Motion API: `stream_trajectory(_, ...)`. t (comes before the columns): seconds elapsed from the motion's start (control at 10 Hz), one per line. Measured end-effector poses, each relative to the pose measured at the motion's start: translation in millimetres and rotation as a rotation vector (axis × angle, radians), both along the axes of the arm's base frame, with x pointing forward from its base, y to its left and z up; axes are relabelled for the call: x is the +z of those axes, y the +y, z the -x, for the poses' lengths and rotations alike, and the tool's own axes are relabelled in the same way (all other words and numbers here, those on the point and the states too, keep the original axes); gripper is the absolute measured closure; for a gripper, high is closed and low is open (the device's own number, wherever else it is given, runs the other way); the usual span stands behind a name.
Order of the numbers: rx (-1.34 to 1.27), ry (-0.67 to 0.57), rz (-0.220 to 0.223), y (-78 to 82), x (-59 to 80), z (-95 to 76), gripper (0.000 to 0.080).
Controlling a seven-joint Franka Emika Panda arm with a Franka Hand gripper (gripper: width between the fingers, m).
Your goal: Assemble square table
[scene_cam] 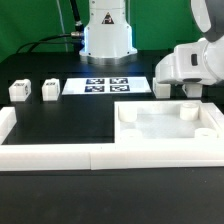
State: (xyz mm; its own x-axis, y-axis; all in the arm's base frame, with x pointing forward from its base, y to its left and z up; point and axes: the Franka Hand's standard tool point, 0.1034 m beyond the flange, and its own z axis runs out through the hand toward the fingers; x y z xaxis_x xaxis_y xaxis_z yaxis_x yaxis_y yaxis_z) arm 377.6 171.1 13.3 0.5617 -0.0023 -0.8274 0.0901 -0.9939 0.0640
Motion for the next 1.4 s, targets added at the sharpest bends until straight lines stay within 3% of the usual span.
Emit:
stream_trajectory(0.2,0.000,0.000,0.000,0.1,0.1,0.0,0.0509)
stream_trajectory(0.7,0.001,0.000,-0.001,0.2,0.2,0.0,0.0509)
stream_trajectory(0.8,0.012,0.006,-0.017,-1.7,4.4,-2.0,0.0509)
stream_trajectory(1.0,0.028,-0.049,-0.077,-19.1,61.8,-31.0,0.0508)
stream_trajectory(1.1,0.024,-0.032,-0.075,-29.0,86.9,-34.6,0.0508)
stream_trajectory(1.2,0.021,-0.032,-0.073,-31.5,96.9,-38.3,0.0508)
stream_trajectory(1.3,0.018,-0.116,-0.087,-26.7,87.5,-46.3,0.0508)
stream_trajectory(1.4,0.016,-0.196,-0.095,-26.0,88.2,-48.5,0.0508)
